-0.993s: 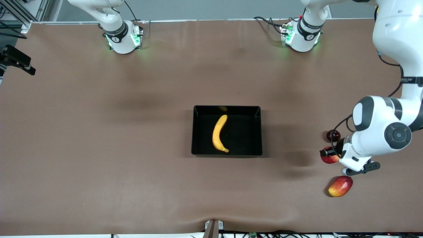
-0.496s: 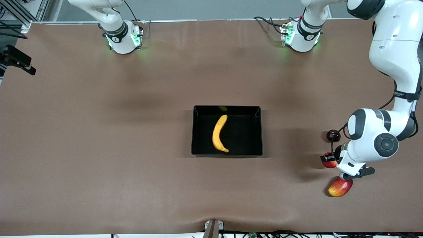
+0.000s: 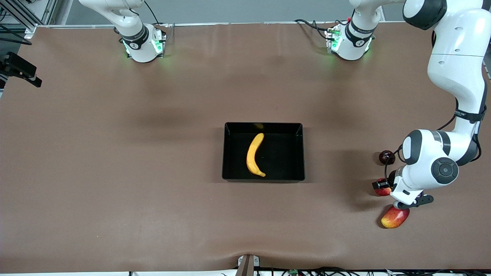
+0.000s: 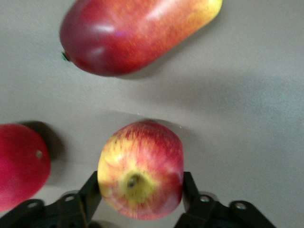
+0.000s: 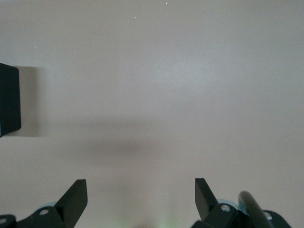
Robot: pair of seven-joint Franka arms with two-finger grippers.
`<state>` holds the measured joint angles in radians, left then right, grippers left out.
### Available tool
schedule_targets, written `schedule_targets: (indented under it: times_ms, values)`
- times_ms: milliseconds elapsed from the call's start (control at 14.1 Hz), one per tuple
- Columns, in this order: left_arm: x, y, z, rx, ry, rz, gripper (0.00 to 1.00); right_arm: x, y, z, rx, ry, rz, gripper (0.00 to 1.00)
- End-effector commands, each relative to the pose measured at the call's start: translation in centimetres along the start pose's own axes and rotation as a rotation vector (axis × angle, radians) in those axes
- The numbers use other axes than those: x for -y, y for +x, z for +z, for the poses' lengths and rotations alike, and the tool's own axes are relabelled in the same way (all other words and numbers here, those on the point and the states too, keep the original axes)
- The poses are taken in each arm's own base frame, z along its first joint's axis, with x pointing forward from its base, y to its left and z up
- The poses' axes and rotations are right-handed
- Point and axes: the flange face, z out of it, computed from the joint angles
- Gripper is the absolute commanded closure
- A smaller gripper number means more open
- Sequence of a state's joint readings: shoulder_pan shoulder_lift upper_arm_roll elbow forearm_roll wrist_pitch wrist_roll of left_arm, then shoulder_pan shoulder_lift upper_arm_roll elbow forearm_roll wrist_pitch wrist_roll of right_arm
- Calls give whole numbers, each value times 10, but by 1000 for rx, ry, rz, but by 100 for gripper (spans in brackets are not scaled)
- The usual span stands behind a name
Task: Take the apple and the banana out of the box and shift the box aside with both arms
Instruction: 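Carry the apple out of the tray and set it beside the plum, then move the left gripper back to the tray and grasp the yellow banana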
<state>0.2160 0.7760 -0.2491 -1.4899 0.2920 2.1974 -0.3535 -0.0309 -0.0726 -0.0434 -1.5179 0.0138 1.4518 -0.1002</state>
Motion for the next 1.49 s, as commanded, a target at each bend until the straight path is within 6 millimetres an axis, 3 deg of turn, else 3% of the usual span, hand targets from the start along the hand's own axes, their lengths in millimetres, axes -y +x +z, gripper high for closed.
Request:
schedule_targets:
  times_ms: [0,142,284,496,709,1063,1276,1418]
  values:
    - [-1,1,-38,-44,18,24,0,1,0,-2,-4,-1,-9,0]
    - [-10,-5,-65,-30,36,38,0,0,0,-2,-4,-1,-8,0]
    - [-41,-18,-100,-27,16,73,0,1,1,-1,-3,-1,-9,0]
    - [-115,-56,-134,-5,-15,78,0,0,1,-1,-3,0,-8,0]
    - [-191,-92,-151,-28,-36,100,0,0,1,-1,-3,-1,-8,0]
    - [-312,-162,-157,-40,-69,16,0,0,1,-1,-3,0,-8,0]
    - [-369,-193,-136,-64,-154,-6,0,0,0,-1,-1,0,-8,0]
    - [-395,-206,-113,-76,-204,-7,0,0,0,-2,-3,0,-8,0]
